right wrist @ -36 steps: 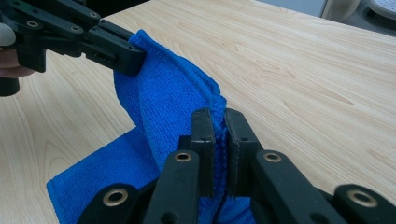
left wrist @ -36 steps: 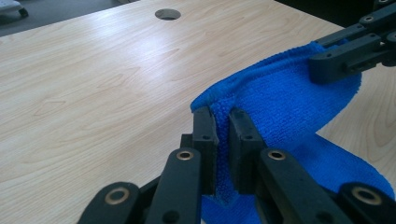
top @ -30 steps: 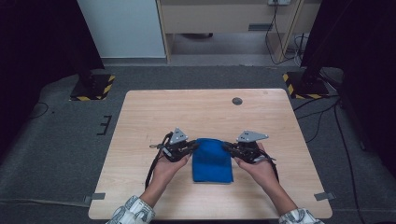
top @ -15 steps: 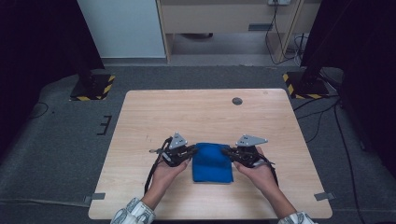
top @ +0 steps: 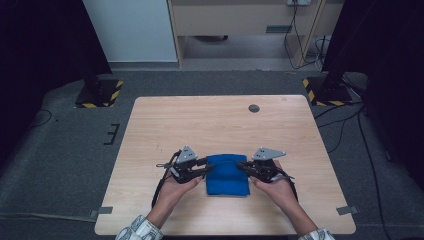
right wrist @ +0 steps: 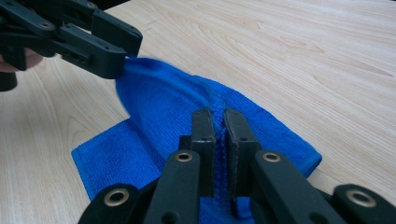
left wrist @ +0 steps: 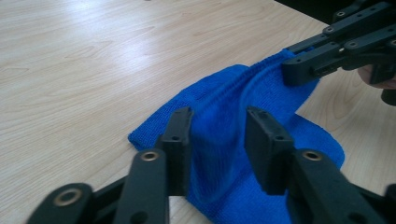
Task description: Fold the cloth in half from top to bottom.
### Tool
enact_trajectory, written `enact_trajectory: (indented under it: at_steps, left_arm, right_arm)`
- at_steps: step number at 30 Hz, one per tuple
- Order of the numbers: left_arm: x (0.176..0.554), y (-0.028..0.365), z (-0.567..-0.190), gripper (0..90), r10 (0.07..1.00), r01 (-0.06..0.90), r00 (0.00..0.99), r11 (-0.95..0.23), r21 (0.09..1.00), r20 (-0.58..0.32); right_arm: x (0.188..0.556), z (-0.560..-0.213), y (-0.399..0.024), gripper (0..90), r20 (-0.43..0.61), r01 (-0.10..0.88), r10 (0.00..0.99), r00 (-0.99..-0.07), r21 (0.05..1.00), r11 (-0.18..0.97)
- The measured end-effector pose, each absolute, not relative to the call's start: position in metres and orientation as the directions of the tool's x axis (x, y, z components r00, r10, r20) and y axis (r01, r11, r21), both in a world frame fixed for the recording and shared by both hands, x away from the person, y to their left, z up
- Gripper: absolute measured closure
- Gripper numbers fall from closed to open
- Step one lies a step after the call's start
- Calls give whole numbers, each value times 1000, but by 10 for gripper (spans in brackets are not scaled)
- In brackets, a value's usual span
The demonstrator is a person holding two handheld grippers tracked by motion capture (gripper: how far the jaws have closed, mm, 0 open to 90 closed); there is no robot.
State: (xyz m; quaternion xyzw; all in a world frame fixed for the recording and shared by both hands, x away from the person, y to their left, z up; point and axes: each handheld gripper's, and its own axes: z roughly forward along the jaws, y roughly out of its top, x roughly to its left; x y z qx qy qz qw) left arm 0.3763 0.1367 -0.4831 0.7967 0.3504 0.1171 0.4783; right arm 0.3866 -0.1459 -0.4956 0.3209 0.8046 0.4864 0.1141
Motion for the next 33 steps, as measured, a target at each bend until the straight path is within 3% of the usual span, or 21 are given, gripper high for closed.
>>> enact_trajectory:
  at_steps: [11, 23, 33]
  left_arm:
    - [386, 150, -479, 415, 744, 473, 644, -200, 858, -181]
    - [393, 157, -486, 238, 772, 507, 609, -202, 838, -183]
    - [396, 152, -497, 208, 774, 528, 614, -257, 809, -155]
  right_arm:
    - [385, -495, -146, 836, 132, 407, 623, -771, 854, 324]
    - [381, -498, -145, 808, 135, 412, 613, -779, 846, 338]
    - [375, -501, -147, 782, 130, 420, 610, -782, 834, 359]
